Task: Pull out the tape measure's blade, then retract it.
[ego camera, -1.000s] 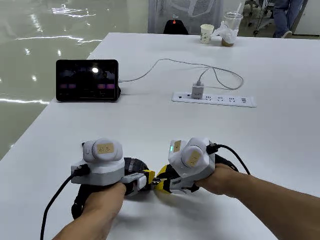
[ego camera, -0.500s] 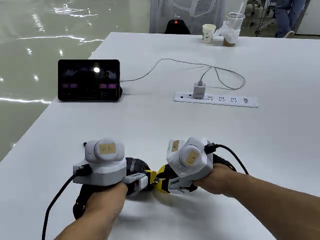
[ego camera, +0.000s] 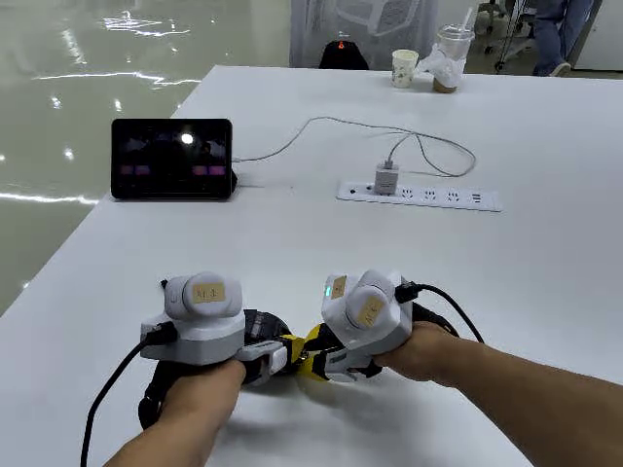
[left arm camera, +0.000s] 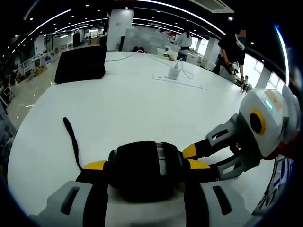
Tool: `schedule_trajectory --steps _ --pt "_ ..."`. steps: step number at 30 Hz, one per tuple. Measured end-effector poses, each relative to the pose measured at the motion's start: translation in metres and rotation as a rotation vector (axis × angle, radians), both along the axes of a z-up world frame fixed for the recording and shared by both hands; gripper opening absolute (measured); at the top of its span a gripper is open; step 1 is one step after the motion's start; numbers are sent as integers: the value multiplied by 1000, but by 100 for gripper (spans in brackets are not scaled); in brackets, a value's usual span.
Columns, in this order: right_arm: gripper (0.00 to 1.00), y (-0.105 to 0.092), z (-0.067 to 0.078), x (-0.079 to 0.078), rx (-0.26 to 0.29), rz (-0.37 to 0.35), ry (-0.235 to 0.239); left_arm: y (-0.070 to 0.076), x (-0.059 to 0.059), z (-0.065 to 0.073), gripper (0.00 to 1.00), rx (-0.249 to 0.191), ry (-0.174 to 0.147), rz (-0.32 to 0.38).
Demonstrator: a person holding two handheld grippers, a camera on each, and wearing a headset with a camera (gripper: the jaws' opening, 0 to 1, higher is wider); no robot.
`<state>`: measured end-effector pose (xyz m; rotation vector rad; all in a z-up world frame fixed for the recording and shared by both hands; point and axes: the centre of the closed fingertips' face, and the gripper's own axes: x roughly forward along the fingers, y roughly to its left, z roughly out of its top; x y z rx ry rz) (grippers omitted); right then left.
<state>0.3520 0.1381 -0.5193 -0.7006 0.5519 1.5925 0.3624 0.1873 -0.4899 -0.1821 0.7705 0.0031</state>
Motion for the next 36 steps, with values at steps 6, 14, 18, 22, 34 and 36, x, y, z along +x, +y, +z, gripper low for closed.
schedule_trajectory --steps 6,14,18,22,34,36 --pt "14 0 -2 2 -3 -13 8 0 0 0 61 -9 9 -5" --pt "18 0 -1 3 -3 -22 -1 0 1 0 62 -9 10 -12" --pt "20 -1 -1 2 -5 -30 -1 0 1 0 61 1 12 -26" --pt "20 -4 2 4 2 -47 -4 1 -2 1 64 11 11 -40" --pt "27 -22 11 8 29 -122 -12 0 -12 5 70 45 -3 -109" --pt "28 -26 12 8 29 -131 -18 -1 -13 6 70 49 -5 -121"
